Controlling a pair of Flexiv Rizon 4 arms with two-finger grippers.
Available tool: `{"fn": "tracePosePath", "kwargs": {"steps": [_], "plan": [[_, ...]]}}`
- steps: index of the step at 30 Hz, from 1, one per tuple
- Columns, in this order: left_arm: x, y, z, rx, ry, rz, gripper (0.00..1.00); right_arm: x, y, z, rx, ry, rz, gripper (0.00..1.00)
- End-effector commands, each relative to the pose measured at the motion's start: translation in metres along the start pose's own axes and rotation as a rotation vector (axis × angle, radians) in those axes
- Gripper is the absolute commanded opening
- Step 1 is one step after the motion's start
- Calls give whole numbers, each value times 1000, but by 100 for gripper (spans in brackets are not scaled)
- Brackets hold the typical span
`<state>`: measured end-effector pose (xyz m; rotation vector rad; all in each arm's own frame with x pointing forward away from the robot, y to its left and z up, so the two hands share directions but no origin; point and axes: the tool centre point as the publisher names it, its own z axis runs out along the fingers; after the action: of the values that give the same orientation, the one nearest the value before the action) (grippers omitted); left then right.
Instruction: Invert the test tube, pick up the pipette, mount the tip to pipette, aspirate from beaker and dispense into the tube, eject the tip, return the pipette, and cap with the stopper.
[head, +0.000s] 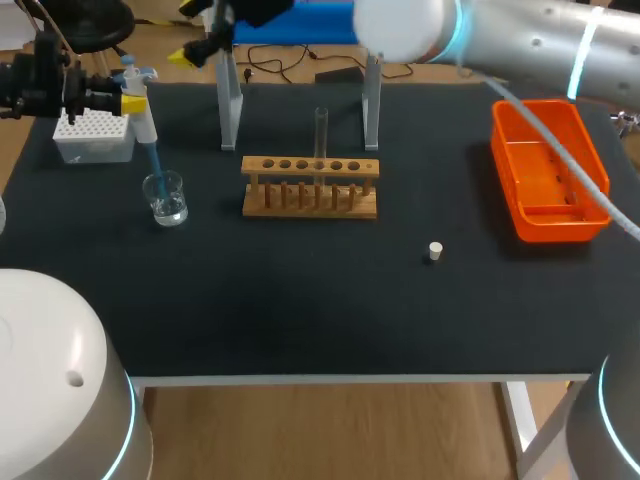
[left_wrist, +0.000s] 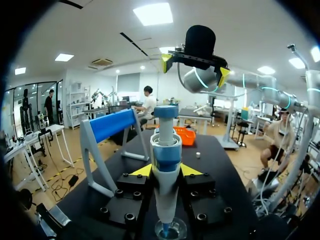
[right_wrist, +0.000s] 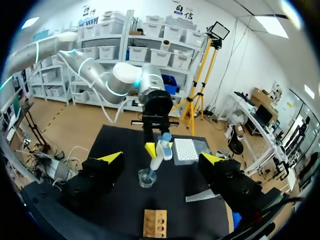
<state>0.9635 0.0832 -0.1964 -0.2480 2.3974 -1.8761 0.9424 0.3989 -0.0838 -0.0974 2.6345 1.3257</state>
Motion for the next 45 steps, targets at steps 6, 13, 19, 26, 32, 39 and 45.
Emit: {"fn": "tracePosePath", "kwargs": {"steps": [6, 13, 19, 26, 32, 39, 45], "plan": [[0, -1, 0, -1, 0, 0, 0, 9, -55, -102, -49, -13, -13, 100], [0, -1, 0, -1, 0, 0, 0, 15, -96, -134, -79, -17, -4, 100], [0, -1, 0, -1, 0, 0, 0, 19, -136, -151, -109, -6, 15, 100], [0, -1, 0, -1, 0, 0, 0, 17, -178, -157, -154, 32, 0, 100], [0, -1, 0, -1, 0, 0, 0, 10, -206, -146, -192, 97, -9, 100], [0, -1, 0, -1, 0, 0, 0, 7, -227, -120, -221, 157, 10, 100], [0, -1, 0, -1, 0, 0, 0, 4, -243, -101, -244, 171, 39, 100]]}}
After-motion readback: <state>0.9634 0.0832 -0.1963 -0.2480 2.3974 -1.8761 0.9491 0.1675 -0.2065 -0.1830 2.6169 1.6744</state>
